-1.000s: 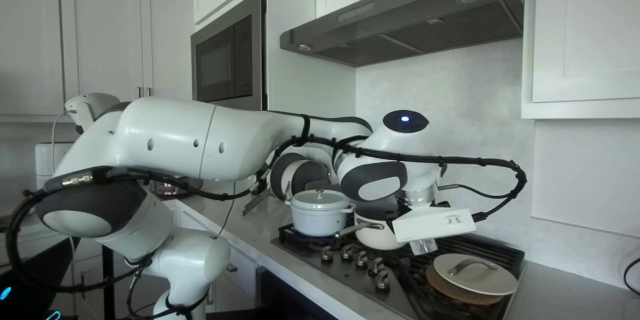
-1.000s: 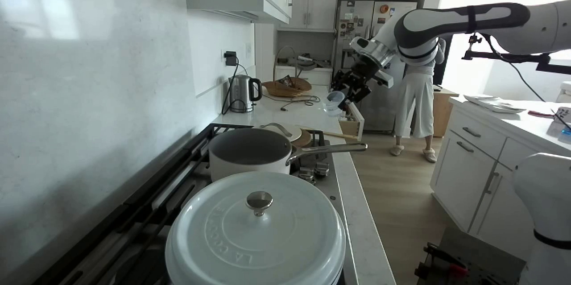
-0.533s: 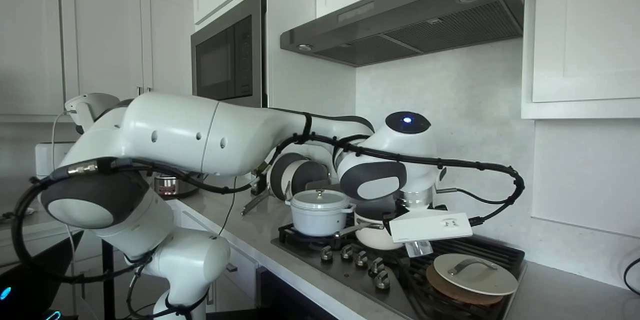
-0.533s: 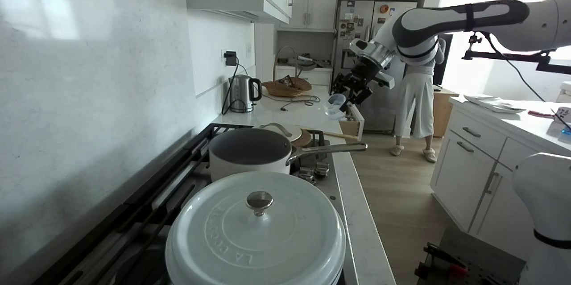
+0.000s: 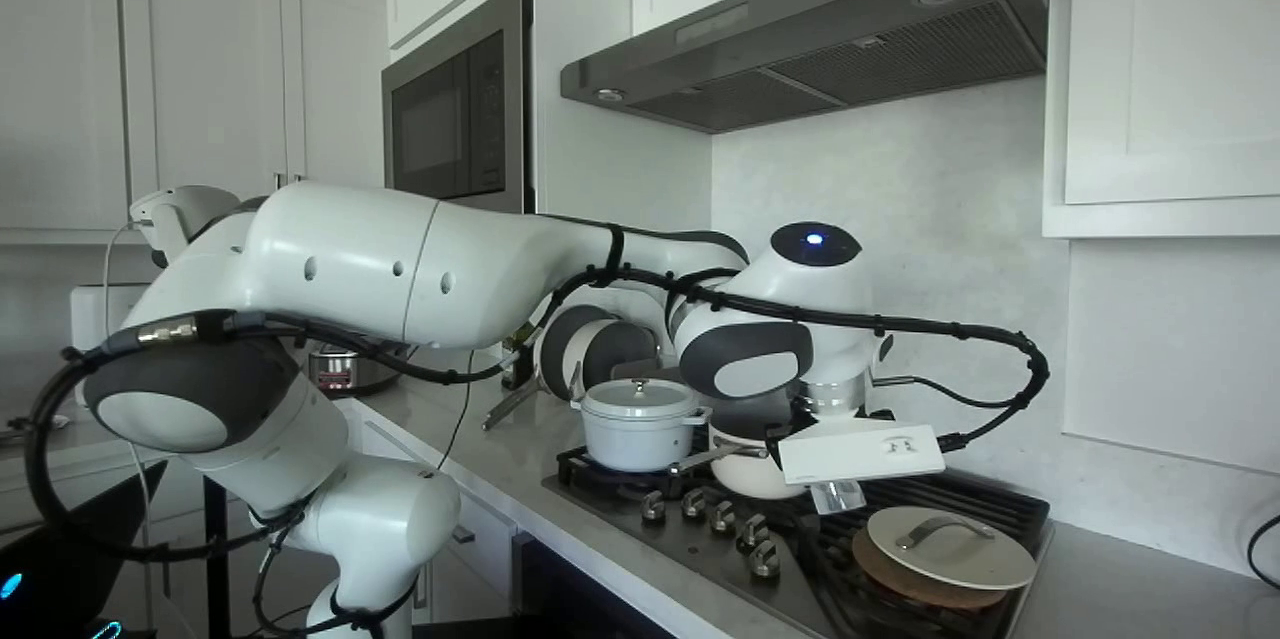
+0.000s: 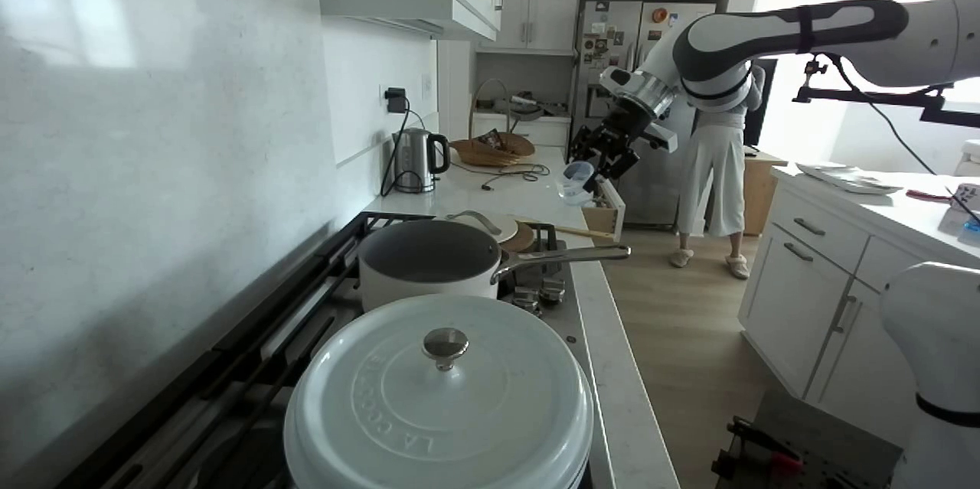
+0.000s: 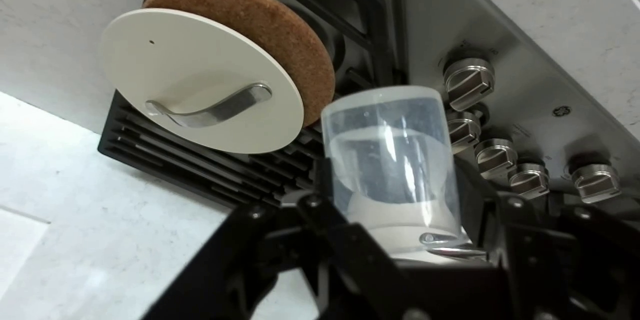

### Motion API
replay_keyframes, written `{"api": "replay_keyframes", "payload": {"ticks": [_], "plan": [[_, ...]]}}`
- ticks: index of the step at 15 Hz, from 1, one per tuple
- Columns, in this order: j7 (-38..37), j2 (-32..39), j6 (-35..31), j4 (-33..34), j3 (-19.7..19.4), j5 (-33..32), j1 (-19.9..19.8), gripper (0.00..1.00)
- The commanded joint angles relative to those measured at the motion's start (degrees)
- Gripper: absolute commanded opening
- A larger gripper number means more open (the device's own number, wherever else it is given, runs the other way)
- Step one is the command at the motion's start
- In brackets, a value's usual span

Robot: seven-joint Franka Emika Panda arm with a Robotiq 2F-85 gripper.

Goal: Pour some water into the pot

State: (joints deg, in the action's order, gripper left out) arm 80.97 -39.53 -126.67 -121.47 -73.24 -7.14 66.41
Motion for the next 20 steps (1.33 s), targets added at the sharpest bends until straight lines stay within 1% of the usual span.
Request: {"api": "replay_keyframes", "payload": {"ticks": [1, 7, 8, 9, 13, 17, 20], "plan": [[2.3, 2.4, -0.2, 0.0, 0.3, 3.2, -1.2, 0.60], [2.3, 2.4, -0.2, 0.0, 0.3, 3.2, -1.2, 0.60], [2.3, 2.4, -0.2, 0.0, 0.3, 3.2, -1.2, 0.35], [2.5, 2.9, 0.1, 0.5, 0.0, 3.4, -0.5, 0.35], [4.8, 5.4, 2.3, 3.3, -1.9, 4.7, 5.1, 0.35], [6.5, 8.7, 5.2, 6.1, -4.4, 4.5, 12.9, 0.35], [7.1, 11.9, 8.6, 9.8, -5.8, 3.9, 18.1, 0.35]]}}
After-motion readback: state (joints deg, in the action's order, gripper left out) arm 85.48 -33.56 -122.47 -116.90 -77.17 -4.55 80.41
